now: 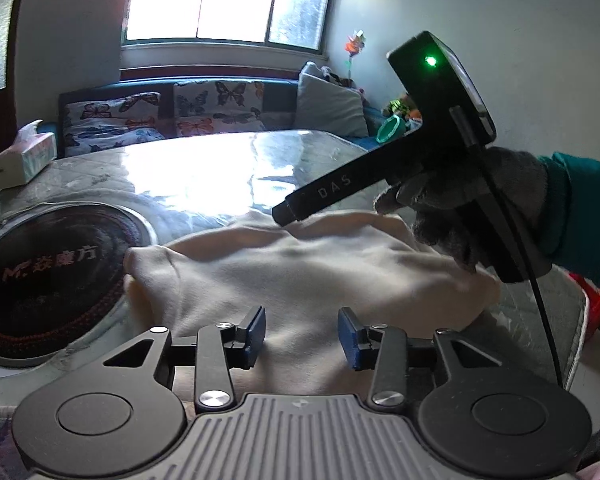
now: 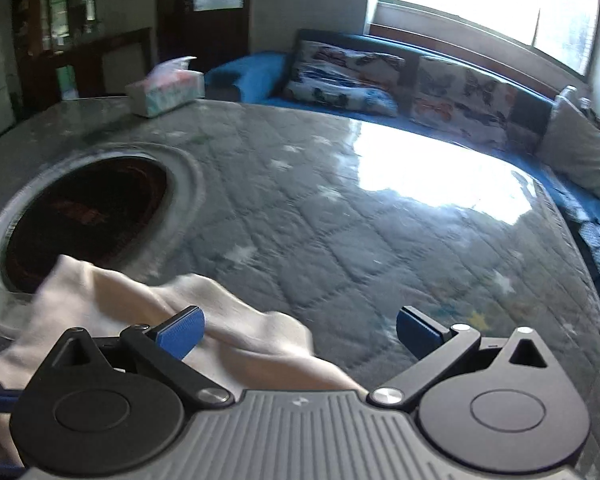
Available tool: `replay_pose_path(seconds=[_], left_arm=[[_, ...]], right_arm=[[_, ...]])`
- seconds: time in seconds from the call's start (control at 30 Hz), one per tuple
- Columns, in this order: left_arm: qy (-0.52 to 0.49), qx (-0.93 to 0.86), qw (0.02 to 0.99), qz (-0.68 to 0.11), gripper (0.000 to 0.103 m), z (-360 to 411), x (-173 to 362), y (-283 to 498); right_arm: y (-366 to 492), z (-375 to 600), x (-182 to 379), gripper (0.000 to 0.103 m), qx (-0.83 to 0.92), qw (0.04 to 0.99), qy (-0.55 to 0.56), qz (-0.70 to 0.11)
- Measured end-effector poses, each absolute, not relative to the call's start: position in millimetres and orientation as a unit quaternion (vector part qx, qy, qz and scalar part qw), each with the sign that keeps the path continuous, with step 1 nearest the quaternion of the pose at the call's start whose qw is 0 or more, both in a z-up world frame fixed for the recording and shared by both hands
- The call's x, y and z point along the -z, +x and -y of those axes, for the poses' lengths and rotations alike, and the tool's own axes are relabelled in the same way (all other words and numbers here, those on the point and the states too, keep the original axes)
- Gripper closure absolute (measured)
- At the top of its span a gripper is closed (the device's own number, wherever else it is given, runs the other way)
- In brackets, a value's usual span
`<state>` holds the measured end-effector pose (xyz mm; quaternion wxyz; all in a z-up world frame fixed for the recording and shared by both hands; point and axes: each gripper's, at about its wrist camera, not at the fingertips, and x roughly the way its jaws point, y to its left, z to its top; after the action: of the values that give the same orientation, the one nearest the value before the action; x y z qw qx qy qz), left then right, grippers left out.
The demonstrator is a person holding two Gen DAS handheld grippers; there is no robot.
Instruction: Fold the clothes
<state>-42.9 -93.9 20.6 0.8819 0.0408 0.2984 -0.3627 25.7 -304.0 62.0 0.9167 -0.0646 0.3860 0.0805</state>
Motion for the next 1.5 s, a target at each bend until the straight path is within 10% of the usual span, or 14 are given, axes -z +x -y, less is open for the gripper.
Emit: replay_pose_path(seconds=[1.5], left_arm=[[0.009,0.291,0.904,-0.314,0.057,87,-15,-14]], right_arm=[[-110,257,-45,0.000,-0.018,0.930,-0.275,-0.243]])
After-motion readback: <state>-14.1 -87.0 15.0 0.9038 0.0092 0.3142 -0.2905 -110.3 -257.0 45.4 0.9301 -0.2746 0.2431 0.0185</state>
